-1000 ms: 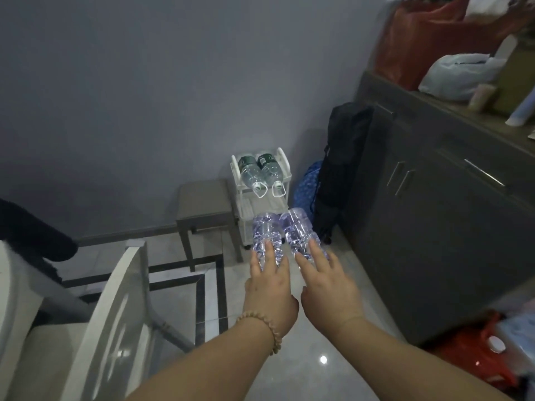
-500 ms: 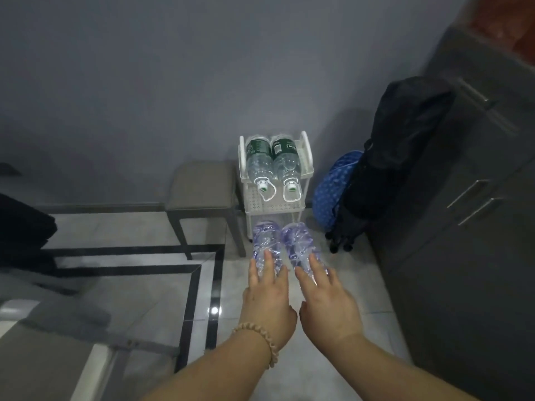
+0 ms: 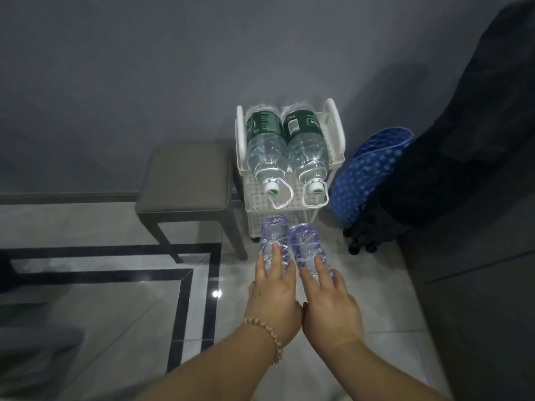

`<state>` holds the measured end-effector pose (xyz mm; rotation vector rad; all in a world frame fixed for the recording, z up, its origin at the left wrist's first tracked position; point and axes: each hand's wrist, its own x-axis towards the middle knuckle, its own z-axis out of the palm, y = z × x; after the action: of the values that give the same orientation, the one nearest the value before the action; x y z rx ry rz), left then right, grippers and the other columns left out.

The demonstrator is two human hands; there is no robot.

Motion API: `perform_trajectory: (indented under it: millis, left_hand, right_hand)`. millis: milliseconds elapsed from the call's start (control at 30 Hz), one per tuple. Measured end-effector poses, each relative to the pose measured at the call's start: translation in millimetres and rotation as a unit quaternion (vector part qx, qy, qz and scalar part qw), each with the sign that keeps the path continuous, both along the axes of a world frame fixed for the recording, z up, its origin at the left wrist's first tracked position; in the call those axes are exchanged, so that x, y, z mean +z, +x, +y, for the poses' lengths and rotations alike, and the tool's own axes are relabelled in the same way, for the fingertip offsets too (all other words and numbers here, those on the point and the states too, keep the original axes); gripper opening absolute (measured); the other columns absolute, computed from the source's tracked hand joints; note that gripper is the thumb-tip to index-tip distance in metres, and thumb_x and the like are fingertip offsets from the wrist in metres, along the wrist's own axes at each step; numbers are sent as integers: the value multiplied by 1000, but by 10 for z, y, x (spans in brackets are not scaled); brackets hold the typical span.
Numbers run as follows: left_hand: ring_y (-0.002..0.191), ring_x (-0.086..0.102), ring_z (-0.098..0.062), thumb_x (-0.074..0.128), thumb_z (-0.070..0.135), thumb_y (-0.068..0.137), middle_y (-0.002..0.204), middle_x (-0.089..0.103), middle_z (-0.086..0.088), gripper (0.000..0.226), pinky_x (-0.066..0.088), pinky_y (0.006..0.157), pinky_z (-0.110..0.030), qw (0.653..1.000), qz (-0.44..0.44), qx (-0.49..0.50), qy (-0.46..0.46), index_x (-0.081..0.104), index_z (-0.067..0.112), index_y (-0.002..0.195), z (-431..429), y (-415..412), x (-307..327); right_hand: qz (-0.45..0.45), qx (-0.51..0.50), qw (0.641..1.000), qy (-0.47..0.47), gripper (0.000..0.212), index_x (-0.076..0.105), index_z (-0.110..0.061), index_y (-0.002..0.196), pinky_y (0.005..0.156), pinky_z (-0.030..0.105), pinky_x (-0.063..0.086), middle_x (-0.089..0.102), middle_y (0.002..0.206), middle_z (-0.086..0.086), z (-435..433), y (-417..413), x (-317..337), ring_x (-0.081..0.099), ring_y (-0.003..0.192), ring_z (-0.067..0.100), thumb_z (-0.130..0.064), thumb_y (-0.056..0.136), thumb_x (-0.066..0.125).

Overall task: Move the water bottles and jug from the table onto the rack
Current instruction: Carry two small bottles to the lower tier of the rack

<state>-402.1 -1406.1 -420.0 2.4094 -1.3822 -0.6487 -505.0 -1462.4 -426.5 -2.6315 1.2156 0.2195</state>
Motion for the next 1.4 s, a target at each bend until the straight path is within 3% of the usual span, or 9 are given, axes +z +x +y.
perform_trajectory:
  millis: [333, 467, 667, 767, 933, 1100, 1200, 1267, 1400]
  left_hand:
    - [142, -13, -26, 65, 31, 79, 157, -7, -6, 75, 4, 117, -41, 988, -18, 64, -140, 27, 23, 143, -1410, 484, -1916]
    - [143, -6, -27, 68, 27, 76, 158, 0, -5, 74, 0, 113, -33, 976, -30, 83, -201, 33, 25, 141, -1970, 799, -2405]
    - [139, 0, -26, 67, 22, 79, 153, 19, -13, 62, 1, 111, -36, 954, -134, 33, -266, 43, 21, 136, -2609, 1021, -2695]
    - [142, 2, -33, 57, 22, 86, 157, 9, -8, 52, 14, 116, -41, 968, -108, 30, -223, 42, 26, 136, -2763, 1069, -2806]
    - [142, 10, -30, 45, 22, 92, 149, 31, -15, 45, 14, 115, -44, 963, -171, -8, -210, 44, 18, 136, -2949, 1153, -2815]
    - [140, 22, -28, 59, 15, 87, 151, 24, -20, 39, 11, 103, -12, 966, -35, -12, -254, 57, 11, 126, -2814, 1353, -2682]
    - [143, 8, -29, 60, 17, 85, 155, 12, -18, 51, 2, 106, -19, 964, -33, -39, -260, 49, 15, 134, -2729, 1362, -2727]
    - [142, 7, -33, 56, 20, 84, 154, 15, -16, 60, -2, 110, -28, 953, -112, -61, -276, 38, 16, 141, -2692, 1300, -2803]
    - [138, 23, -37, 49, 28, 85, 147, 34, -20, 56, 27, 111, -53, 923, -240, -73, -293, 42, 6, 136, -2618, 1156, -3001]
  right_hand:
    - [-67, 3, 994, -81, 71, 19, -30, 147, 100, 37, 41, 2, 159, 1, -1571, 566, -1835, 20, 139, 28, -29, 88, 59]
    - [-97, 7, 987, -125, 70, 25, -29, 144, 90, 39, 47, 8, 157, 1, -2074, 812, -2306, 23, 137, 27, -29, 85, 63]
    - [-119, 13, 975, -185, 58, 34, -22, 139, 86, 41, 50, 22, 153, 6, -2493, 1038, -2657, 32, 133, 31, -18, 87, 60]
    - [-106, 9, 977, -183, 61, 32, -18, 139, 86, 42, 53, 22, 152, 7, -2544, 1064, -2741, 32, 133, 34, -14, 86, 61]
    - [-69, 32, 975, -210, 62, 30, -13, 140, 84, 45, 50, 22, 152, 13, -2638, 1139, -2688, 31, 130, 41, -11, 85, 58]
    - [-40, 15, 978, -206, 59, 46, -10, 130, 75, 42, 50, 41, 135, 13, -2738, 1387, -2500, 44, 118, 35, -30, 79, 69]
    - [-83, 33, 967, -239, 47, 50, -14, 124, 74, 40, 48, 52, 125, 9, -2762, 1379, -2522, 47, 114, 30, -28, 81, 65]
    - [-113, 52, 959, -256, 49, 43, -13, 134, 89, 44, 44, 44, 139, 13, -2742, 1278, -2668, 38, 126, 33, -21, 87, 54]
    - [-143, 75, 952, -259, 73, 35, -11, 143, 105, 58, 34, 32, 150, 16, -2687, 1127, -2951, 23, 138, 40, -23, 79, 69]
